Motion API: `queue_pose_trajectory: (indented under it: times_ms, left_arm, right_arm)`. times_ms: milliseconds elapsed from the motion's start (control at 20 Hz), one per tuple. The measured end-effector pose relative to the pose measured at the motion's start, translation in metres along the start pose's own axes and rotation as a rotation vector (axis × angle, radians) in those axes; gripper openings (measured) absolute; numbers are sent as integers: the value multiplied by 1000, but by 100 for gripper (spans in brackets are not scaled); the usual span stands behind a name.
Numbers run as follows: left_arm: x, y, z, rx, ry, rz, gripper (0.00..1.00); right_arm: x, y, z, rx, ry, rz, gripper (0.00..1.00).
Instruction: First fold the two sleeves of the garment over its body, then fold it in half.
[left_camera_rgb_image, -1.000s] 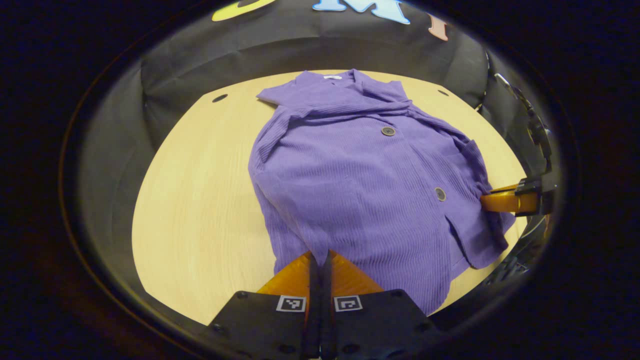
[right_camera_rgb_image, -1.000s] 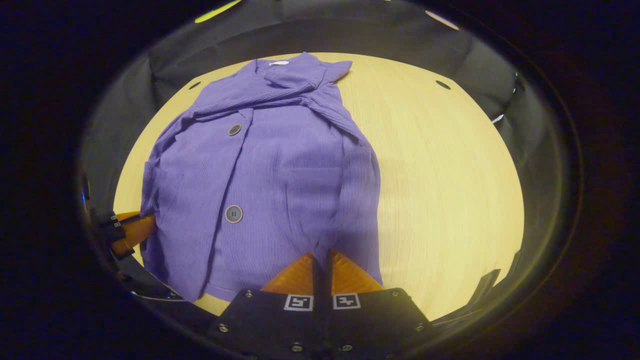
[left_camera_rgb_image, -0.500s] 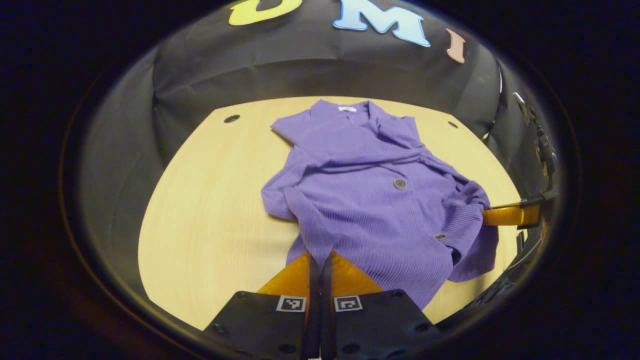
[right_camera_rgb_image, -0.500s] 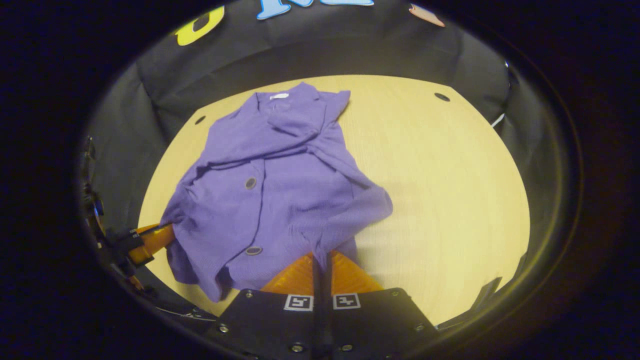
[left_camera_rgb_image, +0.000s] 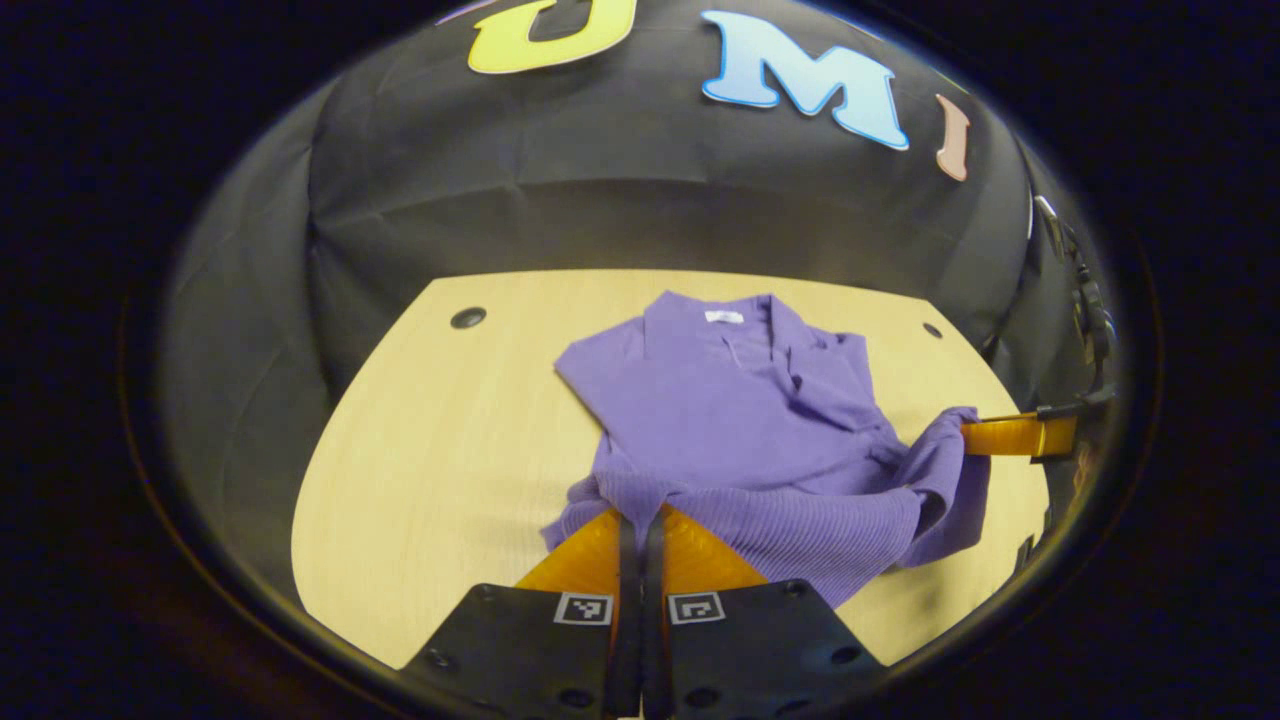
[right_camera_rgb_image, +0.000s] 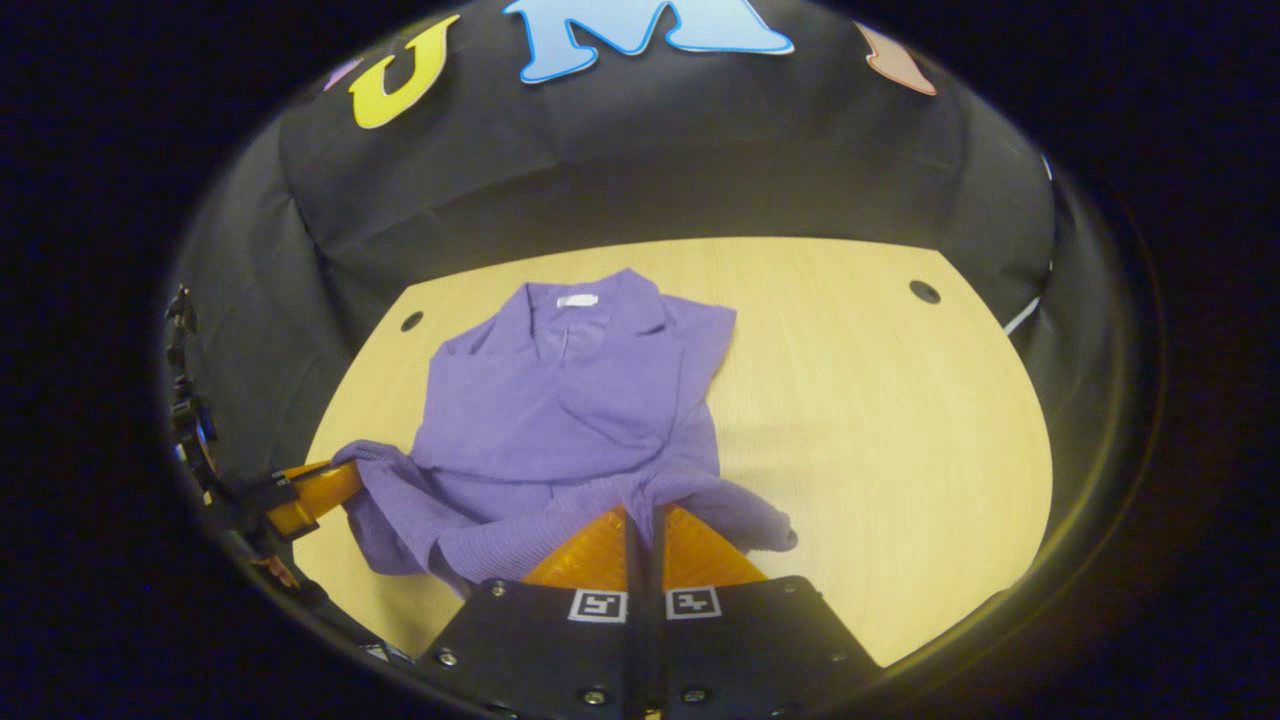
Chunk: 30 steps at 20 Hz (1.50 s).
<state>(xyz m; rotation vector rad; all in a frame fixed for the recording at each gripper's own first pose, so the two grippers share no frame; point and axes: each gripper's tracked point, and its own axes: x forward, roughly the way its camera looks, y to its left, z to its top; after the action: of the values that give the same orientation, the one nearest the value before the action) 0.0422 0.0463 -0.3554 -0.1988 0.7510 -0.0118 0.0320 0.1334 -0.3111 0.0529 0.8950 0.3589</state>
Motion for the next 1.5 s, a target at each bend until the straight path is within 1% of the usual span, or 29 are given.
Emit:
queue_pose_trajectory:
  times_ms: [400, 550, 700, 900, 1000, 1150, 1500]
  left_arm:
    - [73, 6, 84, -30, -71, -1, 6]
    - [99, 10, 113, -63, -99, 0, 6]
    - [127, 14, 136, -62, -116, 2, 6]
    - [167, 11, 150, -41, -114, -4, 6]
    - [189, 9, 149, -23, -99, -3, 6]
    - [208, 7, 141, -8, -78, 2, 6]
    - [236, 15, 114, -32, -27, 23, 6]
  right_arm:
    - [53, -4, 95, 3, -89, 6, 0]
    - [72, -7, 124, 13, -125, 1, 0]
    - [95, -13, 149, 29, -144, -9, 0]
    - [135, -26, 158, 57, -136, -37, 0]
    - [155, -34, 153, 81, -113, -46, 0]
    - [179, -41, 144, 103, -84, -51, 0]
    - [201, -44, 135, 105, -67, -53, 0]
